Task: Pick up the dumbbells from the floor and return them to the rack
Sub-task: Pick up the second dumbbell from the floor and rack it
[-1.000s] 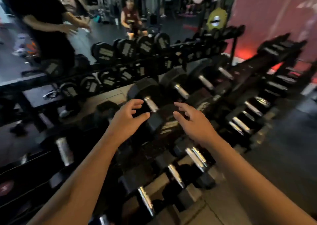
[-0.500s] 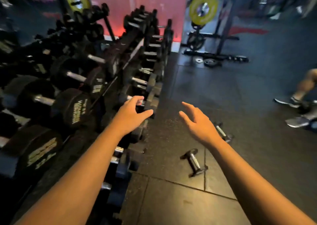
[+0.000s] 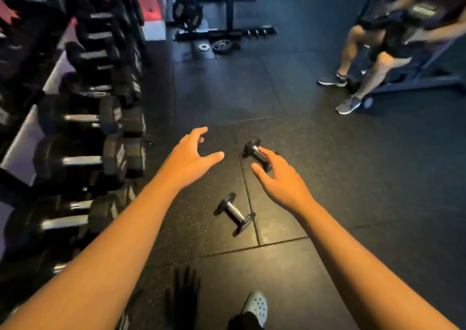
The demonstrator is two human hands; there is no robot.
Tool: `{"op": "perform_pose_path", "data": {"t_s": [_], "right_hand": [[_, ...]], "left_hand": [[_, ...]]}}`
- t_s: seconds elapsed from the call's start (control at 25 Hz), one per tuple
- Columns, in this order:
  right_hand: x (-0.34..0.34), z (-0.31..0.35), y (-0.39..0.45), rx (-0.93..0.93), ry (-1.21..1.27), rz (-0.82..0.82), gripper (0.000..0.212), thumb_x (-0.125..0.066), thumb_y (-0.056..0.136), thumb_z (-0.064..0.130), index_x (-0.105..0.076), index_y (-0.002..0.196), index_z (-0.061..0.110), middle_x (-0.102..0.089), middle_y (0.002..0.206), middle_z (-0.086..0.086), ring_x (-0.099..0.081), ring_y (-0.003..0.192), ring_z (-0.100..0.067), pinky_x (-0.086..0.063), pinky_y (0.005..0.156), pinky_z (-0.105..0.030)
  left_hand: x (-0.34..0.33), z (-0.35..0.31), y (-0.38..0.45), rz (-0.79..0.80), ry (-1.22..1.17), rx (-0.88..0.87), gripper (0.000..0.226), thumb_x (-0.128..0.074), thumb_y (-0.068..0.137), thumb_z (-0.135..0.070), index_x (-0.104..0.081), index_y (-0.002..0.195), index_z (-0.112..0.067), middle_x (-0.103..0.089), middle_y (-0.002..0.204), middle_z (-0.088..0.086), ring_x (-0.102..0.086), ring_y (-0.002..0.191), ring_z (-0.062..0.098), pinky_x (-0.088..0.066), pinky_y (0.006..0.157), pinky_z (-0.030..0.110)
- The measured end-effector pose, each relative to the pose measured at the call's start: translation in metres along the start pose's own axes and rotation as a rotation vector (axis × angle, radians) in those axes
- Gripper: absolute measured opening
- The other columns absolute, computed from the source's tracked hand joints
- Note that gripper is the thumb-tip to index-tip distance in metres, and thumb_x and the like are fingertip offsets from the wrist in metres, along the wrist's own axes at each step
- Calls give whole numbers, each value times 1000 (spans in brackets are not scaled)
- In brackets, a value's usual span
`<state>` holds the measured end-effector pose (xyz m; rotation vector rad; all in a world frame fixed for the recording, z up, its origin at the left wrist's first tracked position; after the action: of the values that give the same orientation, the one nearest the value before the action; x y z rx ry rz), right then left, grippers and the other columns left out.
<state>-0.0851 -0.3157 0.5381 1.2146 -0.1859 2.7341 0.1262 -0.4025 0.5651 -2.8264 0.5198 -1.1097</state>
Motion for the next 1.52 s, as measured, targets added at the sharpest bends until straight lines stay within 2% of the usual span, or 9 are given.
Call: {"op": "perform_pose_path", "data": {"t_s": [0.24,0.36,0.52,0.68,0.84,1.12,1.24,1.36,1.52], "right_hand": [[-46,-101,47,-220,48,44,61,-42,96,59,-36,152,34,-47,151,-1,-48,135,-22,-43,101,-41],[-89,-149,62,-339,60,85,61,-45,97,55,-37,152,31,-48,150,-6,-48,134,-25,-43,103,-41],[-145,-197,79,-488,60,150,58,-48,97,49,-38,151,28,-49,147,-9,-50,130,-29,-44,103,-44],[-213,-259,104,-640,106,144,56,-52,98,44,-42,149,25,-50,143,-10,-52,126,-29,-43,100,-39],[-302,-338,121,-762,192,116,52,-56,97,39,-47,145,20,-51,139,-11,-52,125,-31,-41,100,-38],[-460,-480,121,-934,231,129,58,-61,94,39,-42,146,21,-42,144,-13,-54,121,-38,-43,98,-44],[-500,-512,118,-981,234,122,65,-62,92,39,-37,149,20,-43,144,-16,-53,122,-39,-42,99,-44],[-530,-530,117,-1043,285,78,70,-62,92,34,-29,153,22,-55,134,-20,-54,121,-39,-43,99,-43],[-538,-535,116,-1137,306,-6,70,-58,93,19,-26,155,18,-64,118,-24,-61,110,-42,-48,93,-43]], "left_hand": [[-83,33,110,156,167,44,81,-71,83,-53,-30,151,-39,-42,151,0,-49,130,24,-41,91,39],[-124,71,158,248,294,68,82,-71,83,-52,-27,152,-40,-41,150,2,-51,128,28,-43,91,41],[-177,123,205,420,514,30,84,-72,84,-48,-25,153,-41,-42,148,5,-49,128,33,-45,99,53],[-239,194,256,534,554,55,84,-72,83,-47,-24,153,-42,-41,146,4,-49,126,34,-45,98,56],[-315,271,301,560,573,29,87,-72,82,-48,-26,154,-35,-42,145,6,-48,127,36,-44,98,54],[-455,429,354,544,566,216,90,-77,77,-49,-29,152,-38,-43,149,0,-47,131,32,-40,98,42],[-499,470,358,564,549,222,89,-78,76,-47,-32,151,-35,-45,148,2,-47,131,31,-40,95,39],[-531,497,358,540,542,234,81,-79,76,-41,-40,147,-35,-53,138,8,-51,124,32,-36,82,33],[-545,510,355,461,492,273,69,-76,82,-20,-46,144,-32,-59,129,11,-55,117,31,-40,78,32]]}}
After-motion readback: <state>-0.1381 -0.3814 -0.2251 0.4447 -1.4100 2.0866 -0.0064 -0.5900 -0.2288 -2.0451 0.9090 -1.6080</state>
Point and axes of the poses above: each hand's wrist, its own y-axis towards the middle knuckle, its own x-axis out of the back of the hand, z = x × y, the point moved 10 cm from there along y, towards the middle knuckle
